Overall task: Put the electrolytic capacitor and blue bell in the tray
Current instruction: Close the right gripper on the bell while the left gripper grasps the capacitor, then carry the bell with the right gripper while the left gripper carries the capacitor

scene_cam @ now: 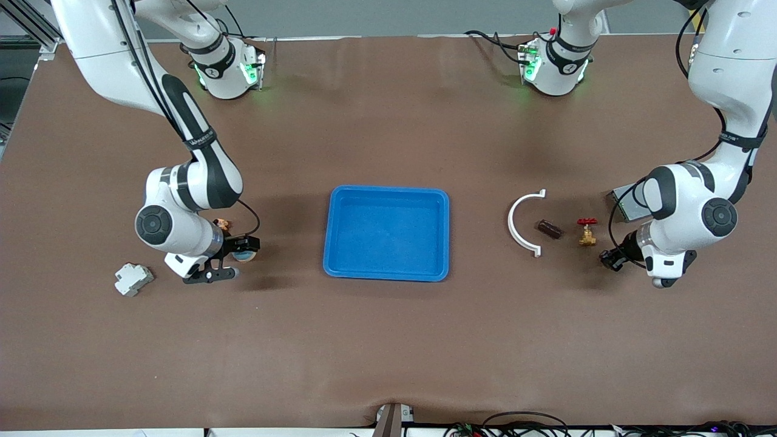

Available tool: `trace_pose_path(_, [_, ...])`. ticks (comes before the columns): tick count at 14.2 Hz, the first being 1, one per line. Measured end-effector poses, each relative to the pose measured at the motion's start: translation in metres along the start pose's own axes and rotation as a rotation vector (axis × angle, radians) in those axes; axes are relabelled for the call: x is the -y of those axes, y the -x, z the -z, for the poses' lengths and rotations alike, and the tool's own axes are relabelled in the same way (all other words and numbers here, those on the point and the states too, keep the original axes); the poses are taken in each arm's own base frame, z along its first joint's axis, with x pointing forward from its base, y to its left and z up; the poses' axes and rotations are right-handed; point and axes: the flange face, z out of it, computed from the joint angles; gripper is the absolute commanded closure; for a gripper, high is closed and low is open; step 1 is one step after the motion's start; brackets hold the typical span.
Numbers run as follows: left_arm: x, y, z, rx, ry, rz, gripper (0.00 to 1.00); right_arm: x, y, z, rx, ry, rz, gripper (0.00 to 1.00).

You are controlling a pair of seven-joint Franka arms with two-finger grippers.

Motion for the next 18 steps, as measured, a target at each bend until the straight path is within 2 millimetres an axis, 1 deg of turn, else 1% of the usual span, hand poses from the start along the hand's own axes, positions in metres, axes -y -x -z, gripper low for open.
trace_pose_path(3, [-0.008,0.005,0.007,0.018,-0.01,0.024,1.0,0.0,0.0,-0.001,0.0,0.001,0.001,0.0])
trace_pose_path(5, [-0.023,0.014,0.021,0.044,-0.022,0.051,1.0,0.0,0.001,-0.001,-0.001,0.001,0.001,0.0])
trace_pose_path(8, [-0.051,0.037,0.047,0.071,-0.034,0.081,1.0,-0.001,0.001,-0.002,-0.003,0.002,0.0,0.0])
trace_pose_path(11, [-0.077,0.066,0.071,0.095,-0.051,0.125,1.0,-0.002,0.002,-0.006,-0.002,0.003,-0.002,0.0])
trace_pose_path(14, [-0.111,0.101,0.091,0.124,-0.066,0.182,1.0,-0.003,0.004,-0.01,0.004,0.004,-0.002,0.0])
trace_pose_path(16, [-0.138,0.131,0.103,0.138,-0.059,0.208,1.0,-0.003,0.005,-0.013,0.009,0.004,-0.003,0.0])
trace_pose_path(18, [-0.163,0.165,0.109,0.144,-0.055,0.23,1.0,-0.003,0.005,-0.015,0.011,0.004,-0.003,0.0])
